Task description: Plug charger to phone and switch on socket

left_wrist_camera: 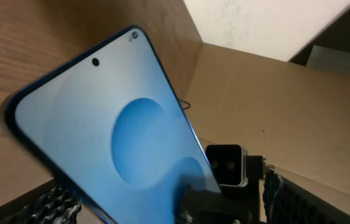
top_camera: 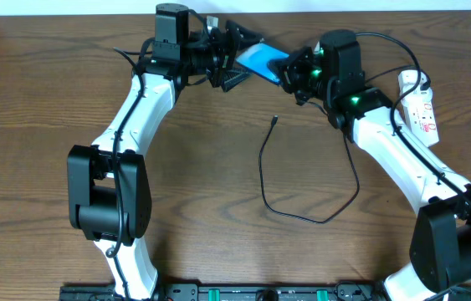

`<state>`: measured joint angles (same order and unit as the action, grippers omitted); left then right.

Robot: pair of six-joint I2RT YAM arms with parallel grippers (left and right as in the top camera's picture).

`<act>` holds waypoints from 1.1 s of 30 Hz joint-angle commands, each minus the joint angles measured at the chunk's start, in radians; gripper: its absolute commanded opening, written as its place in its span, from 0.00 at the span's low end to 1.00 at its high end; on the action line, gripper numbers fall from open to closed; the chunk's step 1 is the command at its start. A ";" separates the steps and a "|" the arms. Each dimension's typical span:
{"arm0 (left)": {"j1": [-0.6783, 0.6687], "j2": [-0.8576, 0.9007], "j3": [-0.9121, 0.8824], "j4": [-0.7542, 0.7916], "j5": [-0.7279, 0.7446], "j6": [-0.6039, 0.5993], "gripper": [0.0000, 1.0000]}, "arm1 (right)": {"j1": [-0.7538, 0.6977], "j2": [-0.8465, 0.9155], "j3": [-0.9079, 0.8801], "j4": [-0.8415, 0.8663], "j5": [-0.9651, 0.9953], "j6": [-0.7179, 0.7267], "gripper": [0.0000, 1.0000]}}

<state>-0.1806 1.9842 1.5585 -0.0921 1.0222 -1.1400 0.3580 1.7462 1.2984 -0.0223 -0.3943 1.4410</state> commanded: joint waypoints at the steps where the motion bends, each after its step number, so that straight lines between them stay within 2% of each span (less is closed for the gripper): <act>1: -0.002 -0.019 0.023 0.039 0.010 -0.026 0.91 | 0.004 -0.044 0.020 0.103 -0.006 0.136 0.01; 8: 0.001 -0.019 0.023 0.133 -0.051 -0.233 0.75 | 0.016 -0.044 0.019 0.145 -0.009 0.212 0.01; 11: 0.001 -0.019 0.023 0.148 -0.083 -0.285 0.71 | 0.022 -0.044 0.019 0.146 -0.013 0.230 0.01; 18: 0.001 -0.019 0.023 0.148 -0.117 -0.322 0.59 | 0.038 -0.044 0.019 0.147 -0.026 0.251 0.01; 22: 0.001 -0.019 0.023 0.147 -0.124 -0.340 0.57 | 0.049 -0.044 0.019 0.149 -0.024 0.275 0.01; 25: 0.001 -0.019 0.023 0.148 -0.134 -0.340 0.48 | 0.055 -0.044 0.019 0.150 -0.027 0.276 0.01; 28: 0.001 -0.019 0.023 0.147 -0.142 -0.340 0.34 | 0.056 -0.044 0.020 0.149 -0.027 0.287 0.01; 33: 0.001 -0.019 0.023 0.147 -0.145 -0.360 0.22 | 0.056 -0.044 0.020 0.146 -0.027 0.286 0.01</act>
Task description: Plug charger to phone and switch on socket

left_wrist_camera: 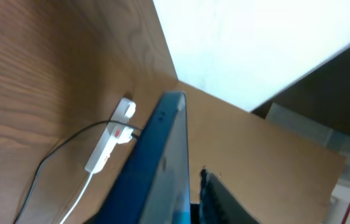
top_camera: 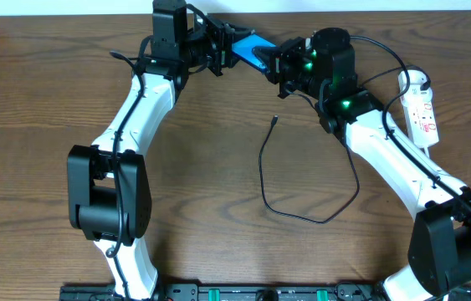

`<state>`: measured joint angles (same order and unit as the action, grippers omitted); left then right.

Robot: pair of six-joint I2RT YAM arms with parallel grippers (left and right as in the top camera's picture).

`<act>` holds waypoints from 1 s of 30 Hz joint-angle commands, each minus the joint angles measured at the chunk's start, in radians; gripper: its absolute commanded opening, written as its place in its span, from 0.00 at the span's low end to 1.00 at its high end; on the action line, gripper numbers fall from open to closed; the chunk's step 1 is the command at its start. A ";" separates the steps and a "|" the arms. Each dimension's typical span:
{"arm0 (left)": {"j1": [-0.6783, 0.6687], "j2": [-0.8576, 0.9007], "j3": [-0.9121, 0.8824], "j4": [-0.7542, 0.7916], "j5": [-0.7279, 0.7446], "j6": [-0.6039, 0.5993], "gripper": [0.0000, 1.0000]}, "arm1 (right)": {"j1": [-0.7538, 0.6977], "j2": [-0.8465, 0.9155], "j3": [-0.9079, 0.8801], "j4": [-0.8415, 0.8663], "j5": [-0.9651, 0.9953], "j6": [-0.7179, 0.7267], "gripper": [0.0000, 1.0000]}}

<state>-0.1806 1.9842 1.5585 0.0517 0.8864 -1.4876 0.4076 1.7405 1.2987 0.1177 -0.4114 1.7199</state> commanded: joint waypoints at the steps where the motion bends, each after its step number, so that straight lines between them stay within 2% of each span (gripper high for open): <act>1: 0.001 -0.019 0.023 0.003 -0.010 -0.019 0.20 | 0.006 -0.039 0.019 0.005 -0.011 0.008 0.01; 3: 0.001 -0.019 0.023 0.003 -0.010 -0.034 0.08 | 0.007 -0.039 0.019 0.005 -0.014 0.008 0.03; 7: 0.001 -0.019 0.023 0.003 -0.018 -0.033 0.07 | 0.006 -0.039 0.019 0.002 -0.014 0.007 0.13; 8: 0.001 -0.019 0.023 0.003 -0.023 -0.033 0.08 | 0.006 -0.039 0.019 -0.002 -0.014 0.007 0.24; 11: 0.001 -0.019 0.023 0.003 -0.024 -0.024 0.07 | 0.006 -0.039 0.019 -0.006 -0.013 -0.019 0.44; 12: 0.003 -0.019 0.023 0.003 -0.024 0.010 0.07 | 0.004 -0.039 0.019 -0.006 -0.013 -0.064 0.55; 16: 0.027 -0.019 0.022 0.003 -0.014 0.114 0.08 | -0.024 -0.039 0.019 -0.006 -0.013 -0.203 0.70; 17: 0.042 -0.019 0.022 0.003 0.002 0.157 0.08 | -0.045 -0.039 0.019 -0.008 -0.014 -0.281 0.74; 19: 0.085 -0.019 0.022 0.002 0.056 0.273 0.07 | -0.088 -0.039 0.019 -0.043 -0.019 -0.451 0.78; 21: 0.155 -0.019 0.018 -0.021 0.171 0.391 0.07 | -0.147 -0.039 0.019 -0.190 -0.017 -0.657 0.78; 23: 0.193 -0.019 0.016 -0.057 0.235 0.434 0.08 | -0.179 -0.039 0.019 -0.292 -0.018 -0.733 0.79; 26: 0.243 -0.019 0.016 -0.129 0.323 0.480 0.07 | -0.192 -0.036 0.019 -0.438 0.002 -0.973 0.82; 30: 0.263 -0.019 0.016 -0.183 0.380 0.535 0.07 | -0.167 -0.005 0.018 -0.570 0.026 -1.030 0.81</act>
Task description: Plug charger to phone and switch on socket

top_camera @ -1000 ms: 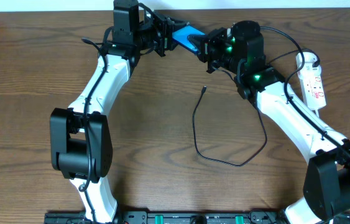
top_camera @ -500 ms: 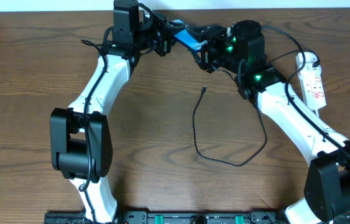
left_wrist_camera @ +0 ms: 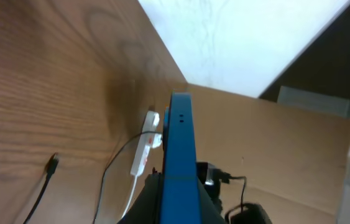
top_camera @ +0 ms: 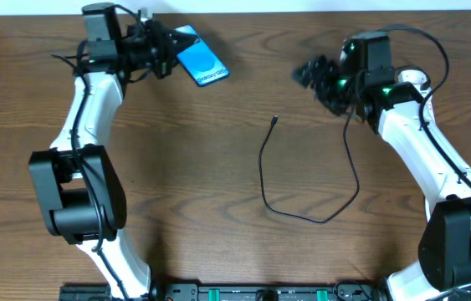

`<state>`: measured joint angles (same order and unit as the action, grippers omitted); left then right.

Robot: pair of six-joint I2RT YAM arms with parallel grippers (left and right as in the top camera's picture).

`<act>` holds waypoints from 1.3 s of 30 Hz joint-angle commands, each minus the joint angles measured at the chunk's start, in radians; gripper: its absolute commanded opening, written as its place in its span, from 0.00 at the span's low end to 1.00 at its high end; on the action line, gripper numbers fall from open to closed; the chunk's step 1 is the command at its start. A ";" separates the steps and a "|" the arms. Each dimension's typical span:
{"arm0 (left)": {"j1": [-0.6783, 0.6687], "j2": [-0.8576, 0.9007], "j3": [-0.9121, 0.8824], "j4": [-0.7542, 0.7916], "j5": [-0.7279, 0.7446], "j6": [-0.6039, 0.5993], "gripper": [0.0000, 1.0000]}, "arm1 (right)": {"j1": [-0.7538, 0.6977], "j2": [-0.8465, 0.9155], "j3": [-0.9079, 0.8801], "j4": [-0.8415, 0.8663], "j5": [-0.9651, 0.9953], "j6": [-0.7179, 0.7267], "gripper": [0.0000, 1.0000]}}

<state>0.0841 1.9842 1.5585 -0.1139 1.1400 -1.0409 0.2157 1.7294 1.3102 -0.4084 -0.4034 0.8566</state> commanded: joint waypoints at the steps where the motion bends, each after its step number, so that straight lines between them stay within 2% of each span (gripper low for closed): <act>1: -0.002 -0.019 0.016 -0.018 0.135 0.097 0.08 | 0.031 0.021 0.006 -0.054 0.004 -0.167 0.80; 7: -0.011 -0.019 0.016 -0.020 0.135 0.103 0.07 | 0.070 0.144 0.005 -0.055 -0.077 -0.182 0.75; 11: -0.011 -0.019 0.016 -0.021 0.135 0.103 0.07 | 0.098 0.217 0.005 -0.053 -0.090 -0.181 0.66; 28: -0.011 -0.019 0.016 -0.021 0.135 0.102 0.07 | 0.168 0.398 0.005 0.046 -0.122 -0.071 0.53; 33: -0.011 -0.019 0.016 -0.021 0.135 0.102 0.07 | 0.171 0.418 0.004 0.062 -0.061 -0.064 0.43; 35: -0.011 -0.019 0.016 -0.021 0.135 0.102 0.07 | 0.171 0.418 0.004 0.069 -0.027 -0.065 0.36; 37: -0.011 -0.019 0.016 -0.021 0.135 0.102 0.07 | 0.171 0.418 0.004 0.080 -0.011 -0.072 0.34; 39: -0.011 -0.019 0.016 -0.021 0.135 0.102 0.07 | 0.171 0.424 0.004 0.105 -0.007 -0.087 0.28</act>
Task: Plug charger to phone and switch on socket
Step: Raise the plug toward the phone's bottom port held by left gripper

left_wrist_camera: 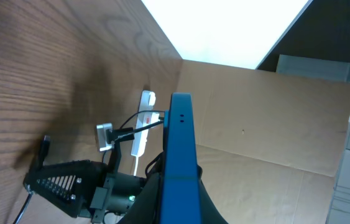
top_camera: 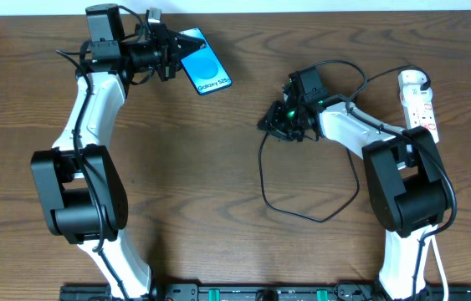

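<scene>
The blue phone (top_camera: 203, 72) hangs above the back left of the table, held by one end in my left gripper (top_camera: 178, 57), which is shut on it. In the left wrist view the phone (left_wrist_camera: 181, 143) shows edge-on, rising from between the jaws. The black charger cable (top_camera: 262, 171) loops over the middle of the table. Its plug tip (top_camera: 275, 121) lies right at my right gripper (top_camera: 273, 125), which reaches low over the table. The overhead view does not show whether its fingers (left_wrist_camera: 59, 182) are closed on the plug. The white socket strip (top_camera: 419, 104) lies at the right edge.
The cable runs on from its loop up to the socket strip (left_wrist_camera: 142, 121) past my right arm (top_camera: 348, 125). A cardboard wall (left_wrist_camera: 268, 118) stands behind the table's far side. Bare wood (top_camera: 218, 209) spreads between the two arms.
My right gripper was raised near the back right and now sits low at the cable's plug tip in the middle. The left gripper still holds the phone, shifted slightly right.
Both grippers met at the phone at the back middle, its screen facing the left wrist camera. It was then turned edge-on. After that my left gripper held it alone at the back left, with the right arm withdrawn to the right. Now the right gripper is at the plug.
</scene>
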`<state>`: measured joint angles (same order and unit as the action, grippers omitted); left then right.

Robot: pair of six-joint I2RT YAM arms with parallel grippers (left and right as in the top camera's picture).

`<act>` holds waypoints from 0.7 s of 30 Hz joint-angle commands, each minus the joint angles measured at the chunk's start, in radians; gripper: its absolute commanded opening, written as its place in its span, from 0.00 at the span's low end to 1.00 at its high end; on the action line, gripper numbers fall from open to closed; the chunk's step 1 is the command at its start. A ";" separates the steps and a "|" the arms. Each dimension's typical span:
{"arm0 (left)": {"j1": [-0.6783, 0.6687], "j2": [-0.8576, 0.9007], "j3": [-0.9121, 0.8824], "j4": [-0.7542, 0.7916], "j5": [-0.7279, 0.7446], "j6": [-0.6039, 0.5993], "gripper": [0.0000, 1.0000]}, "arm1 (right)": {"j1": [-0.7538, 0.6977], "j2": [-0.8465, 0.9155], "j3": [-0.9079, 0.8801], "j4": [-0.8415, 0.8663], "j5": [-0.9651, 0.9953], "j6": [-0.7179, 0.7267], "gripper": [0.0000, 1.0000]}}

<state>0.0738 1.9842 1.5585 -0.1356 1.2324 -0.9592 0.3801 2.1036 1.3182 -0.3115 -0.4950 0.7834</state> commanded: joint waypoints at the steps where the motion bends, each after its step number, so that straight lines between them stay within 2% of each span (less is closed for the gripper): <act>1: -0.001 -0.019 0.016 0.001 0.043 0.021 0.07 | 0.007 0.057 -0.004 0.021 0.085 -0.014 0.22; 5: -0.001 -0.019 0.016 0.001 0.043 0.020 0.08 | 0.007 0.089 -0.004 0.043 0.064 -0.014 0.12; 7: -0.001 -0.019 0.016 0.001 0.044 0.020 0.06 | 0.007 0.094 -0.004 0.042 0.065 -0.018 0.01; 12: -0.001 -0.019 0.016 0.001 0.064 0.020 0.07 | 0.004 0.094 -0.003 0.060 0.034 -0.194 0.01; 15: 0.002 -0.019 0.016 0.002 0.106 0.021 0.07 | -0.026 0.088 -0.003 0.149 -0.290 -0.332 0.01; 17: 0.003 -0.019 0.016 0.002 0.130 0.022 0.07 | -0.046 0.066 -0.003 0.182 -0.414 -0.388 0.01; 21: 0.005 -0.019 0.016 0.046 0.229 0.050 0.07 | -0.079 -0.055 -0.003 0.117 -0.489 -0.476 0.01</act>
<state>0.0750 1.9842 1.5585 -0.1200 1.3346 -0.9405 0.3237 2.1521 1.3201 -0.1722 -0.8513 0.4206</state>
